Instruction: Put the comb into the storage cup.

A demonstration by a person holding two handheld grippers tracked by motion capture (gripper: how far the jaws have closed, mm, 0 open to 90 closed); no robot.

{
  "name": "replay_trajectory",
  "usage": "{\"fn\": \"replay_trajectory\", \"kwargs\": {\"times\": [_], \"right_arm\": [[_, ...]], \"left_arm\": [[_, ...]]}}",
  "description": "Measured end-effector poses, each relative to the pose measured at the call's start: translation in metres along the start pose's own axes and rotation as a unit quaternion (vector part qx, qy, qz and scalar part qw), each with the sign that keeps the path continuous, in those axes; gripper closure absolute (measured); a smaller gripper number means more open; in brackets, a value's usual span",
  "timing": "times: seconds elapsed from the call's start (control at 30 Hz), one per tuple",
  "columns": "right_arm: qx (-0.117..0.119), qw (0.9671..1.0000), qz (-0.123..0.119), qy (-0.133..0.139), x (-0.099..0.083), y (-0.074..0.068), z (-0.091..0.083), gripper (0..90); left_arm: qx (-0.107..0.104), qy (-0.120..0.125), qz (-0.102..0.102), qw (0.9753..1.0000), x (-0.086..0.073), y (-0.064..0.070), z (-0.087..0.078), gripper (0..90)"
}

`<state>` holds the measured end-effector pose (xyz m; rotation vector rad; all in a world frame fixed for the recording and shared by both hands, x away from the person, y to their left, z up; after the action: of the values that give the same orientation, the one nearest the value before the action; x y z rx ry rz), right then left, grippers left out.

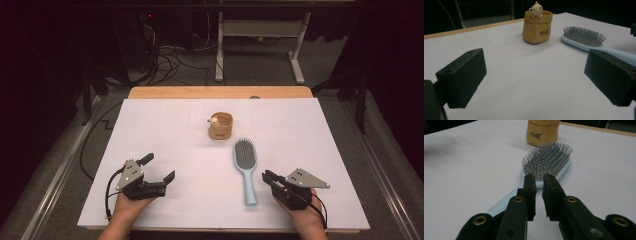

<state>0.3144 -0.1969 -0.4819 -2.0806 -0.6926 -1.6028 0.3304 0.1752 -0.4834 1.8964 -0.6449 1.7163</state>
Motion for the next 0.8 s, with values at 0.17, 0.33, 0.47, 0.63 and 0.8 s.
{"fn": "replay_trajectory", "kwargs": {"times": [0.17, 0.33, 0.47, 0.63, 0.8], "right_arm": [[0.03, 0.9993, -0.005, -0.019, -0.002, -0.012, 0.004, 90.0], [0.054, 0.9972, -0.03, -0.041, -0.004, -0.028, 0.008, 90.0], [0.072, 0.9948, -0.043, -0.058, -0.005, -0.04, 0.009, 90.0], [0.087, 0.9912, -0.055, -0.083, -0.011, -0.048, 0.012, 90.0], [0.102, 0.9875, -0.064, -0.101, -0.015, -0.053, 0.014, 90.0]], "left_arm": [[0.0, 0.002, -0.001, 1.0, 0.001, 0.0, -0.001, 5.1], [0.002, 0.004, -0.003, 1.0, 0.001, -0.001, -0.001, 5.1], [0.004, 0.01, -0.003, 0.9999, 0.002, -0.001, -0.001, 5.1], [0.006, 0.006, 0.002, 1.0, 0.001, -0.001, -0.001, 5.2], [0.006, 0.007, 0.001, 1.0, 0.001, -0.002, -0.001, 5.2]]}}
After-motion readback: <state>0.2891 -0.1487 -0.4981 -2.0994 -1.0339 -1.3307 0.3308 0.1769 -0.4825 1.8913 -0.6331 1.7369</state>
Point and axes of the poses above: each handheld gripper's, and its own axes: z roughly forward along the jaws, x roughly out of its top, y roughly to its right, the point moved 6 cm from there along z, roughly forward along the jaws, and after that the axes turned 12 degrees about y, right-handed, at the moved point
